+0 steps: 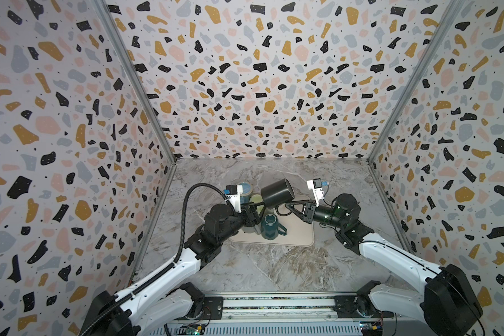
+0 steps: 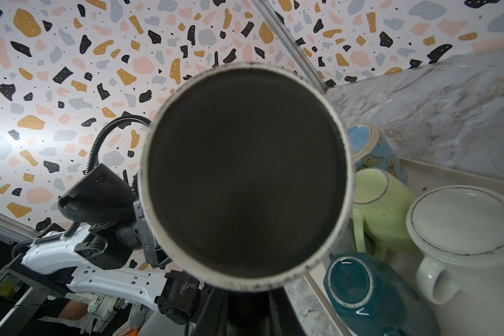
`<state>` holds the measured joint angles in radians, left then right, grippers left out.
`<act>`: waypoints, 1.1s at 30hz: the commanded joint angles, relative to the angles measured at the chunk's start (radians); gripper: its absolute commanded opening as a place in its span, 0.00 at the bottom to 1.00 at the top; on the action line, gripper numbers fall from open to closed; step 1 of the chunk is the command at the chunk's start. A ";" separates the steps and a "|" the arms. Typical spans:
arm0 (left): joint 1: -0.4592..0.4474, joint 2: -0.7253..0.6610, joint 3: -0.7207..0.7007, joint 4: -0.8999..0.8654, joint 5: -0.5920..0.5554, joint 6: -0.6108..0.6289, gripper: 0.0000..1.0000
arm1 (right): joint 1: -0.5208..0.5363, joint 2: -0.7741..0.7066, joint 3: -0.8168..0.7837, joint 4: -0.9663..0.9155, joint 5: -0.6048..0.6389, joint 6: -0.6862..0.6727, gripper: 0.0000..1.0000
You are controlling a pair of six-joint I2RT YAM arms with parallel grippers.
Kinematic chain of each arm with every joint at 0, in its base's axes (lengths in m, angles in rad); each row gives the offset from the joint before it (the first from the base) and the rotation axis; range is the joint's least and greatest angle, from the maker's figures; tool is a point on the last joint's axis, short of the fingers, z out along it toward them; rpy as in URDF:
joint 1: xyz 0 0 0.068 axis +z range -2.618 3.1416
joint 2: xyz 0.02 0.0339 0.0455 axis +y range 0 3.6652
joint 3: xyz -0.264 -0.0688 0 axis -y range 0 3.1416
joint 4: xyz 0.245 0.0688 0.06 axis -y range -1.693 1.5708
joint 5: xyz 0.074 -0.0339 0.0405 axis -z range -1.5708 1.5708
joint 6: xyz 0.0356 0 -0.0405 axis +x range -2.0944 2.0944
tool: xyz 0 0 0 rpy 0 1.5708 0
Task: Turn the mug right side up
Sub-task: Place the mug at the top-left of the table.
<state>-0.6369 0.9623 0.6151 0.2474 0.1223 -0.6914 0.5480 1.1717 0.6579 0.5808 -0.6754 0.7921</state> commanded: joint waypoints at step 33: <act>-0.055 0.166 0.029 0.424 0.267 -0.121 0.52 | 0.004 0.011 -0.002 0.316 -0.053 0.105 0.00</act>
<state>-0.6880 1.1168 0.6033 0.5934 0.3672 -0.8238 0.5461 1.1976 0.6479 0.7513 -0.6891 0.8806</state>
